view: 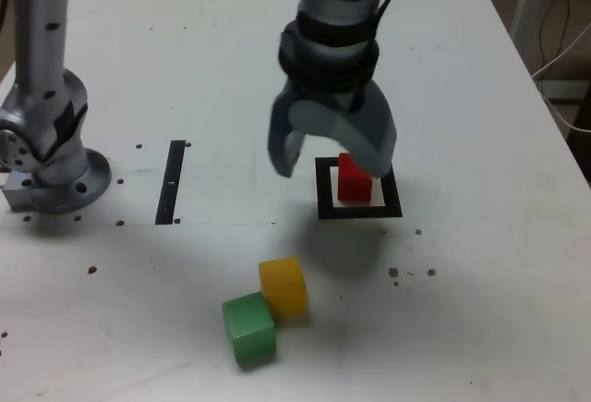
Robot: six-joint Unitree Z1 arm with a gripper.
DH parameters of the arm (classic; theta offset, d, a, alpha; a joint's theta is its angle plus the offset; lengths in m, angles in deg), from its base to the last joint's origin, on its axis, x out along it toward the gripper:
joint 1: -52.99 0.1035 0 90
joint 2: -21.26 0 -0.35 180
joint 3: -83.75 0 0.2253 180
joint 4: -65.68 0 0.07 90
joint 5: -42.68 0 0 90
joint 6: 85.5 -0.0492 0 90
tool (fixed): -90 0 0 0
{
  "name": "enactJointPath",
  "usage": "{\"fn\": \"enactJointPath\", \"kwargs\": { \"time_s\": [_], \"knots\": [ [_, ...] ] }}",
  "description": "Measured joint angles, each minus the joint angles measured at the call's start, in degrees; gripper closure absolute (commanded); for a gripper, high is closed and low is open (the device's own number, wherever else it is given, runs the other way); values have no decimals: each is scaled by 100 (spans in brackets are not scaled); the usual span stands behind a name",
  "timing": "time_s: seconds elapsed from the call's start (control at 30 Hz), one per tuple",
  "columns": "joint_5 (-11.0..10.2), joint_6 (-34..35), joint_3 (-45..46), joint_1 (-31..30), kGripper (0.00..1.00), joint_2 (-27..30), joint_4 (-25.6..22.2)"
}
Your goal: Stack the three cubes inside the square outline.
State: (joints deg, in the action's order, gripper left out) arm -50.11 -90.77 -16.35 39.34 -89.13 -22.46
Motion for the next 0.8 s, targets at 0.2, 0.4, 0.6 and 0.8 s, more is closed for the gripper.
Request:
{"fn": "enactJointPath", "kwargs": {
  "time_s": [0.2, 0.4, 0.6, 0.8],
  "knots": [
    [76, -245, 70, -560, 1, 98, 24],
    [63, -238, 298, -1001, 1, 119, 61],
    [-337, -323, 533, -1492, 0, 250, 144],
    [-542, -475, 858, -1776, 1, 253, 629]
  ]
}}
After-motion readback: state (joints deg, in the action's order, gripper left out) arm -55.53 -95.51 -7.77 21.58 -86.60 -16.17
